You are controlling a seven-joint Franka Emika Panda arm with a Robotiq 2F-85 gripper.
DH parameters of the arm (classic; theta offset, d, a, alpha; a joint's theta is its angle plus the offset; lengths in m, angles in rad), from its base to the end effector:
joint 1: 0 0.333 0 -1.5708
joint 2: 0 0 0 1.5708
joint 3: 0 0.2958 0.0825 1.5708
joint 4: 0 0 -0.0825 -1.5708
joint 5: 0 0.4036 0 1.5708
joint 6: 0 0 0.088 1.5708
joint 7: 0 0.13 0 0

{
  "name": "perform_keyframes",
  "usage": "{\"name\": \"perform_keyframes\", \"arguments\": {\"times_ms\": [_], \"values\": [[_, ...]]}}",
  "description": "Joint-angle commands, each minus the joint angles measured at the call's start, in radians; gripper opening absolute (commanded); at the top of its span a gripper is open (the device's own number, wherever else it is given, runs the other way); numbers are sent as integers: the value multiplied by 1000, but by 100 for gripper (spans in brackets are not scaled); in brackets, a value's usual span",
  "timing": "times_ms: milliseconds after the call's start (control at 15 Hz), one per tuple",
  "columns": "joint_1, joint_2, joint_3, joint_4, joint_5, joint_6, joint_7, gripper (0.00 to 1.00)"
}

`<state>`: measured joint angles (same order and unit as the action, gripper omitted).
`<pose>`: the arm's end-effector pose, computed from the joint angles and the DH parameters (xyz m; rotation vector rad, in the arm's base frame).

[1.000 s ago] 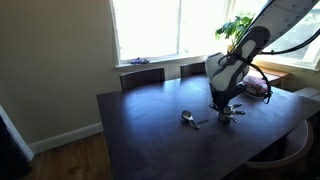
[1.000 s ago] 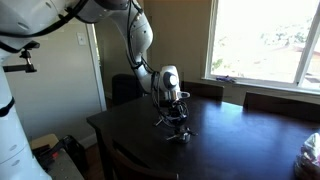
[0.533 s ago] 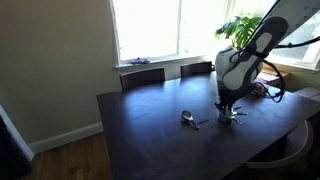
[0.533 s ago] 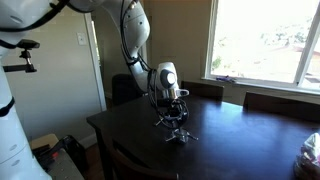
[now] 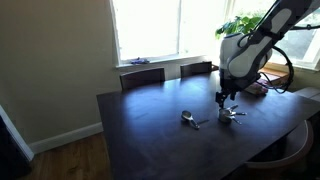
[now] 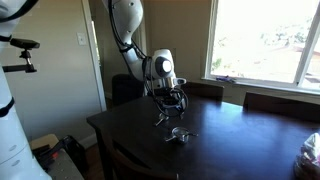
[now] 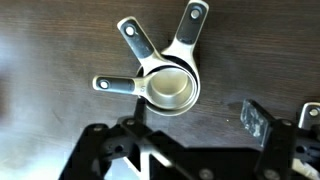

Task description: Stack the cups

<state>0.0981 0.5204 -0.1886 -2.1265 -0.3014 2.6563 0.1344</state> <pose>0.5709 -0.0537 0.1079 2.9052 0.0975 0.0184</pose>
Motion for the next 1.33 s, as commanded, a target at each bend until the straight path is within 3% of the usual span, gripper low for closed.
{"name": "perform_keyframes", "arguments": {"times_ms": [0, 467, 733, 1267], "values": [[-43, -74, 76, -49, 25, 15, -114, 100], [-88, -7, 225, 25, 161, 7, -264, 100], [-54, 18, 217, 46, 155, -1, -237, 100], [-53, 91, 244, 111, 178, 21, -234, 100]]}}
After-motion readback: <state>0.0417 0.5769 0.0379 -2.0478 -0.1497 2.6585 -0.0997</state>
